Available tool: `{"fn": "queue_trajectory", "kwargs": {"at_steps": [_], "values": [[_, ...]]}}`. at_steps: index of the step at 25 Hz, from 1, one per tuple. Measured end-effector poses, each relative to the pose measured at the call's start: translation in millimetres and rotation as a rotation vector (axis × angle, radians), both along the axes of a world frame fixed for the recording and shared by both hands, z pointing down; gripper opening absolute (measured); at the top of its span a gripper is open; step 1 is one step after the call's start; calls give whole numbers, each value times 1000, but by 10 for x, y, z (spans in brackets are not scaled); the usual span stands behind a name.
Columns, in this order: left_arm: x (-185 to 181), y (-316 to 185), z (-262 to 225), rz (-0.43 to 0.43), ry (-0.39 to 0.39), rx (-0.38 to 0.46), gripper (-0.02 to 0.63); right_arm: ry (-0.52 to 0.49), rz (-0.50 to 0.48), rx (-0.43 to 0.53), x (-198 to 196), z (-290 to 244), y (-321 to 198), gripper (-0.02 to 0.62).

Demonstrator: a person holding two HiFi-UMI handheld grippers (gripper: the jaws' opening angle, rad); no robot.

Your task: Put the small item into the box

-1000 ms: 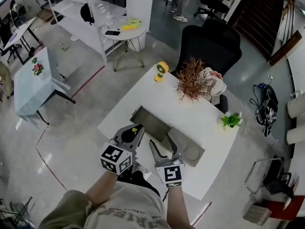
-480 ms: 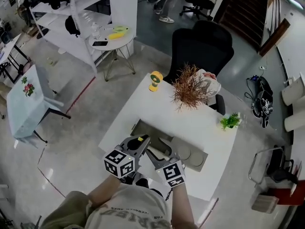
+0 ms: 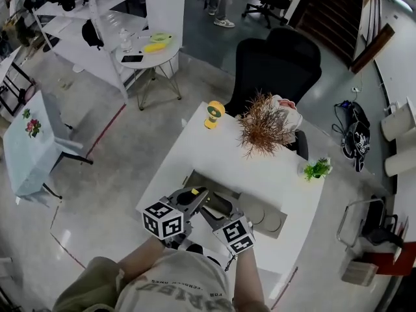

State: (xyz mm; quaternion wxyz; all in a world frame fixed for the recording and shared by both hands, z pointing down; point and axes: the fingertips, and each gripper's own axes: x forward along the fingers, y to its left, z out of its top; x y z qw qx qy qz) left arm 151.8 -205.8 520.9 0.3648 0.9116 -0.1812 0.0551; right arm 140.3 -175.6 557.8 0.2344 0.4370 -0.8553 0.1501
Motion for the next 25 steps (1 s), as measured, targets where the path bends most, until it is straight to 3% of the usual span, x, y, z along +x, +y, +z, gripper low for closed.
{"fn": "queue_trajectory", "kwargs": {"at_steps": [4,8,10,14,15,20,25], "values": [[39,-43,69,26,17,-35,28,17,0,-24,8,58,-58,179],[65,-69,132,39,23,-58,28,32,-5,-46,18,123,-83,178],[61,-88,161,40,29,-71,28,33,2,-53,30,148,-97,101],[58,-112,220,36,38,-99,28,44,-6,-67,39,204,-106,100],[56,-111,239,36,39,-107,28,50,-12,-71,36,218,-102,65],[33,-109,309,37,42,-143,29,74,-35,-102,18,274,-76,61],[46,-89,385,83,-9,-124,32,98,-44,-143,37,319,-50,60]]}}
